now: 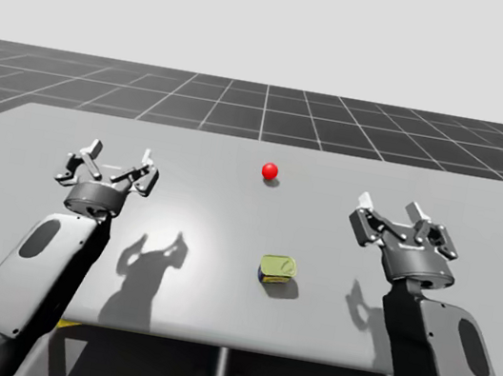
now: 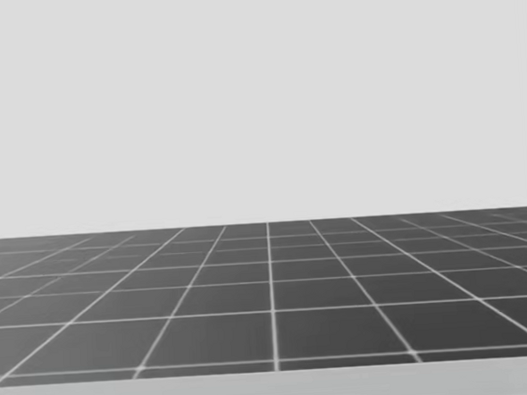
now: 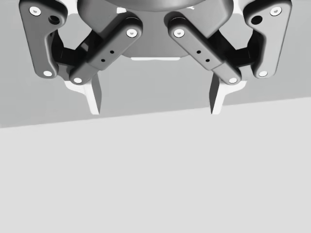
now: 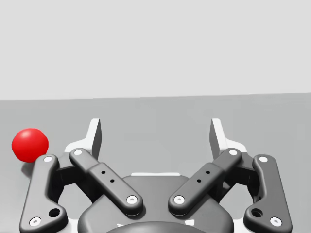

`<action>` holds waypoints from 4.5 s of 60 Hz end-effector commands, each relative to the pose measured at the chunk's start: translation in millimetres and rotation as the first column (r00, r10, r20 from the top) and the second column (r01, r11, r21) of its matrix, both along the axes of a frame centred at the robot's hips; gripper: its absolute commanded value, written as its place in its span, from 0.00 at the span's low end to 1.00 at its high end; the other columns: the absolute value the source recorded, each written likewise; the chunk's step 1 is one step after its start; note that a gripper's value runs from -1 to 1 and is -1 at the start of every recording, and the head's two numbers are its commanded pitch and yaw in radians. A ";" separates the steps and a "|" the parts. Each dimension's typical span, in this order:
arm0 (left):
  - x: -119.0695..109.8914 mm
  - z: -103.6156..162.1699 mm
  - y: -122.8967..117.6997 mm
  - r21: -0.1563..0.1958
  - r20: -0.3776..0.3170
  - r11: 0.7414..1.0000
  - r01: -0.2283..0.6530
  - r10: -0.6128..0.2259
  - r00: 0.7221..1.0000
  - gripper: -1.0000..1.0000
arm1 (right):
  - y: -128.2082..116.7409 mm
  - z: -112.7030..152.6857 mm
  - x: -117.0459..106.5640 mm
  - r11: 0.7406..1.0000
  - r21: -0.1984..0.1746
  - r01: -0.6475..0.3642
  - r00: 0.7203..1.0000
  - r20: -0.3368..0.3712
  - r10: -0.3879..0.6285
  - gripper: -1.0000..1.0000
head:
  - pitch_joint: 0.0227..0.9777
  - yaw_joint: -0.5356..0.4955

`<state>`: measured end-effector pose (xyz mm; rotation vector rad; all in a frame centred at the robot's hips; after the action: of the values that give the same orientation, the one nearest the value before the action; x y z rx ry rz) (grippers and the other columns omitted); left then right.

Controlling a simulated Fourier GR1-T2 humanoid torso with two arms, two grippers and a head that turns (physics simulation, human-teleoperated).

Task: Watch the red light. When it turns green, pick up the object.

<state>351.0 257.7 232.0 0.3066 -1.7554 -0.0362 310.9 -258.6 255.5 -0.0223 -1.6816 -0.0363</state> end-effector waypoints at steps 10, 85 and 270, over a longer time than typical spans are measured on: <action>7.1 -8.3 3.9 0.019 -0.014 1.000 -0.017 0.017 1.000 0.00 | -7.7 -8.1 3.9 1.000 -0.009 0.020 0.999 -0.026 -0.020 0.00 | 0.11 0.53; 3.8 -6.2 1.1 0.002 -0.012 1.000 0.026 -0.026 1.000 0.00 | -7.3 -8.2 5.4 0.998 -0.042 0.044 0.999 -0.029 -0.045 0.00 | 0.56 0.45; 2.5 -6.1 -5.7 0.025 -0.017 0.998 0.051 -0.051 0.999 0.00 | -8.2 -5.9 5.4 0.997 -0.053 0.062 0.998 -0.021 -0.063 0.00 | 0.87 0.37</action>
<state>353.2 254.2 226.8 0.2775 -1.7494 -0.0854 316.5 -267.1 248.7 -0.1152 -1.6559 -0.0402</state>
